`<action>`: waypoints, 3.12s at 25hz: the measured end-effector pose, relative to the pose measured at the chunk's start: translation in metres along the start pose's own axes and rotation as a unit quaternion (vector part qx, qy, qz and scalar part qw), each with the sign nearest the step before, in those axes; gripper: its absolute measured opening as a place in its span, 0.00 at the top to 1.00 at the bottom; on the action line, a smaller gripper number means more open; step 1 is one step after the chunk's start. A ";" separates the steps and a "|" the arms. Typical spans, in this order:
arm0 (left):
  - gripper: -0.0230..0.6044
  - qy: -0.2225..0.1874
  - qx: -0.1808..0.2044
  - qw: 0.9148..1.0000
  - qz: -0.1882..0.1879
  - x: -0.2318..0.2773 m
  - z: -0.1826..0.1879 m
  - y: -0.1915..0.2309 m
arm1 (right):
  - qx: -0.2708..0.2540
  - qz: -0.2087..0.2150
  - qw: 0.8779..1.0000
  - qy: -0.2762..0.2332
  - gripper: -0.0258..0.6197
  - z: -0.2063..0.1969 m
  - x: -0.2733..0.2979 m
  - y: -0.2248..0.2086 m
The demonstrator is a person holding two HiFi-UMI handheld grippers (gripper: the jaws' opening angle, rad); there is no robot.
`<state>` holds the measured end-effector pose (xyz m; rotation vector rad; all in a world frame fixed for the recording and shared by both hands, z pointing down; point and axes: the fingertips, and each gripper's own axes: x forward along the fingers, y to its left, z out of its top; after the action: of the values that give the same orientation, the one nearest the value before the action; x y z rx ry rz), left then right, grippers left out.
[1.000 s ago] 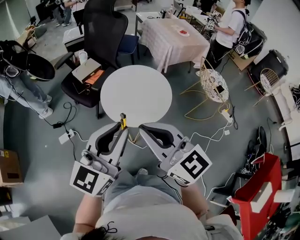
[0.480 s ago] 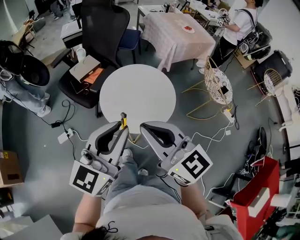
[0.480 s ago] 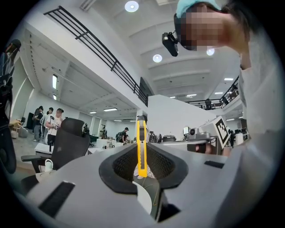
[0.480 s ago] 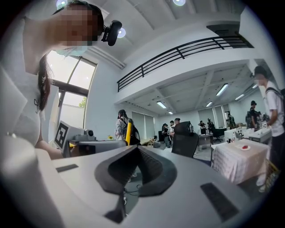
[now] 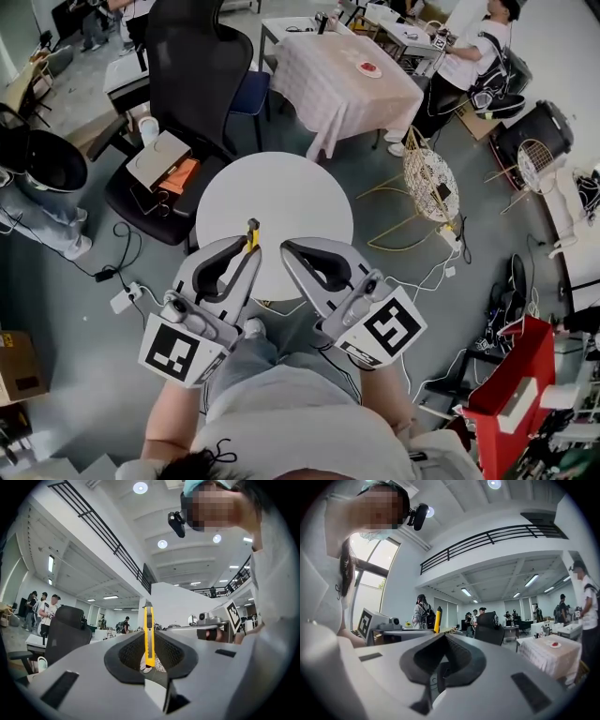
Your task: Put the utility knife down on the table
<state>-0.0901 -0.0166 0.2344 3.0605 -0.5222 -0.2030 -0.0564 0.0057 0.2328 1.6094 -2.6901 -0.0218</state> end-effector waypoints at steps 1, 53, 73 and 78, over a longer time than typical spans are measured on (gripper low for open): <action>0.86 -0.001 0.000 1.000 -0.004 0.003 0.000 0.004 | -0.001 -0.004 1.000 0.000 0.95 0.000 0.004 -0.003; 0.86 0.326 -0.084 0.918 0.209 0.126 -0.312 0.046 | 0.082 0.164 0.979 0.090 0.95 -0.124 0.008 -0.175; 0.86 0.473 -0.125 0.852 0.186 0.108 -0.435 0.046 | 0.113 0.136 0.976 0.123 0.95 -0.164 0.003 -0.194; 0.86 0.485 -0.134 0.845 0.183 0.110 -0.442 0.047 | 0.113 0.132 0.977 0.125 0.95 -0.166 0.000 -0.199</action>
<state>0.0564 -0.0936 0.6617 2.2737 -0.8380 1.1016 0.1212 -0.0897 0.3962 1.1822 -2.7546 0.4708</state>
